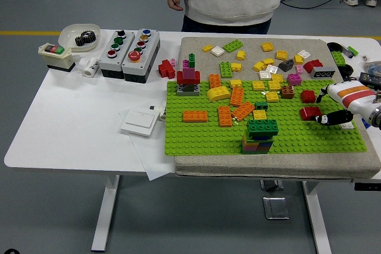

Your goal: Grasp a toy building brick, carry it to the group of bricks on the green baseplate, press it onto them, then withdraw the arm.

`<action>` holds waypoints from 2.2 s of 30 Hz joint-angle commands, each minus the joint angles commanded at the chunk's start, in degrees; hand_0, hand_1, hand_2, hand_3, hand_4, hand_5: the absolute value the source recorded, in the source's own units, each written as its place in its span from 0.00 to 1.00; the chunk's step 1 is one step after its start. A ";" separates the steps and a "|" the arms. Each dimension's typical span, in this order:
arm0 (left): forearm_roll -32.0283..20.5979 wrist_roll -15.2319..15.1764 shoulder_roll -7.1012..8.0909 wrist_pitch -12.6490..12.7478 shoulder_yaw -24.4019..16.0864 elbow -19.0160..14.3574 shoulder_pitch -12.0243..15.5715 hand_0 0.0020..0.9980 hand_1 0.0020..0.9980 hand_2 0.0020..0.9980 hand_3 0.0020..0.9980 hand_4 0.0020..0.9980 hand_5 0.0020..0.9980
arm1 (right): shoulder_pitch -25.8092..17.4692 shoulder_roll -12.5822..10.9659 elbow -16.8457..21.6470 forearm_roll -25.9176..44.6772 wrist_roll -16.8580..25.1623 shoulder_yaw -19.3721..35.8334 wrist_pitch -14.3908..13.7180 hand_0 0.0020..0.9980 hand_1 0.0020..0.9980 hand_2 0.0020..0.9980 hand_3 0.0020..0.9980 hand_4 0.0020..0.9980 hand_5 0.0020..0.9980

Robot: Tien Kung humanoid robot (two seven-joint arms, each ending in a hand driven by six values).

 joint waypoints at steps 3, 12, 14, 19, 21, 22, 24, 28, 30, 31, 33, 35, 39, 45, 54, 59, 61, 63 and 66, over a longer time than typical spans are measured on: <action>-0.03 0.00 0.01 0.00 0.02 -0.01 -0.01 0.67 0.71 0.73 0.59 0.68 0.66 | 0.03 0.02 -0.05 -0.02 -0.05 0.08 0.00 0.70 0.68 0.73 0.65 0.84 0.64; 0.12 0.02 0.01 -0.05 -0.07 0.02 -0.17 0.67 0.71 0.73 0.59 0.67 0.66 | 0.25 0.07 0.01 0.07 -0.04 0.40 0.02 0.70 0.69 0.73 0.65 0.84 0.64; 0.03 0.03 0.02 -0.02 -0.05 0.01 -0.21 0.67 0.71 0.73 0.59 0.67 0.66 | 0.27 0.12 -0.02 0.10 -0.02 0.47 0.03 0.70 0.69 0.73 0.65 0.84 0.64; 0.01 0.05 0.01 0.00 -0.06 0.01 -0.35 0.67 0.71 0.73 0.59 0.67 0.67 | 0.41 0.09 0.60 1.22 0.84 0.87 -0.75 0.69 0.68 0.72 0.64 0.84 0.64; -0.16 0.02 0.00 0.05 0.04 0.00 -0.37 0.67 0.71 0.73 0.59 0.67 0.67 | 0.36 0.04 1.11 2.24 1.73 1.48 -1.74 0.69 0.68 0.72 0.64 0.84 0.64; -0.19 0.02 -0.02 0.08 0.05 0.01 -0.36 0.67 0.71 0.73 0.59 0.67 0.67 | 0.29 0.02 1.31 2.56 1.97 1.76 -2.04 0.69 0.68 0.72 0.64 0.84 0.64; -0.20 0.02 -0.01 0.09 0.05 0.01 -0.36 0.67 0.71 0.73 0.59 0.67 0.67 | 0.18 -0.16 2.02 3.33 2.52 2.25 -2.82 0.62 0.60 0.66 0.57 0.85 0.70; 0.00 0.04 0.01 0.00 -0.07 0.03 -0.31 0.67 0.71 0.73 0.59 0.67 0.67 | 0.05 -0.82 3.80 5.36 4.30 2.38 -5.40 0.62 0.60 0.66 0.57 0.85 0.70; 0.00 0.04 0.01 -0.01 -0.07 0.03 -0.30 0.67 0.71 0.73 0.59 0.67 0.66 | 0.03 -0.88 3.93 5.82 4.65 2.36 -5.56 0.54 0.52 0.61 0.59 0.86 0.85; -0.02 0.04 0.01 -0.01 -0.07 0.03 -0.29 0.67 0.71 0.73 0.59 0.67 0.66 | 0.02 -0.90 3.95 6.15 4.89 2.36 -5.51 0.54 0.52 0.61 0.59 0.86 0.85; -0.02 0.02 0.03 -0.03 -0.02 0.03 -0.30 0.67 0.71 0.73 0.59 0.67 0.66 | 0.02 -0.91 3.87 6.11 5.01 2.40 -4.68 0.54 0.52 0.61 0.59 0.86 0.85; -0.10 0.00 0.02 0.02 0.00 0.05 -0.33 0.67 0.71 0.73 0.59 0.67 0.66 | -0.04 -0.98 3.82 5.99 4.65 2.58 -3.20 0.54 0.52 0.61 0.59 0.86 0.85; -0.17 -0.04 0.03 0.05 0.05 0.05 -0.29 0.67 0.71 0.73 0.59 0.67 0.67 | -0.40 -1.11 3.67 5.93 4.26 3.05 -2.33 0.50 0.40 0.55 0.66 0.90 1.00; -0.27 -0.07 0.00 0.07 0.11 0.07 -0.40 0.67 0.71 0.73 0.59 0.68 0.67 | -0.67 -1.31 3.64 6.19 4.39 3.48 -2.87 0.46 0.31 0.43 0.68 0.91 1.00; -0.45 -0.08 -0.03 0.11 0.19 0.07 -0.47 0.67 0.71 0.73 0.59 0.67 0.67 | -0.77 -1.30 2.90 5.60 4.19 3.03 -1.80 0.48 0.27 0.32 0.68 0.91 1.00; -0.33 -0.06 -0.04 0.09 0.13 0.07 -0.48 0.67 0.71 0.73 0.59 0.67 0.67 | -0.76 -1.35 2.61 5.15 4.08 2.76 -0.90 0.48 0.27 0.32 0.68 0.91 1.00; -0.28 -0.05 -0.05 0.08 0.10 0.07 -0.47 0.67 0.71 0.73 0.59 0.67 0.67 | -0.81 -1.33 2.40 4.91 3.89 2.68 -0.49 0.49 0.28 0.34 0.68 0.91 1.00; -0.22 -0.03 -0.06 0.07 0.06 0.06 -0.47 0.67 0.71 0.73 0.59 0.67 0.67 | -0.88 -1.26 2.25 3.37 3.20 2.87 0.16 0.49 0.28 0.34 0.68 0.91 1.00; -0.08 -0.02 -0.06 0.02 0.04 0.06 -0.48 0.67 0.71 0.73 0.59 0.67 0.67 | -0.98 -1.19 2.03 0.87 2.82 3.23 1.23 0.61 0.47 0.58 0.61 0.94 0.74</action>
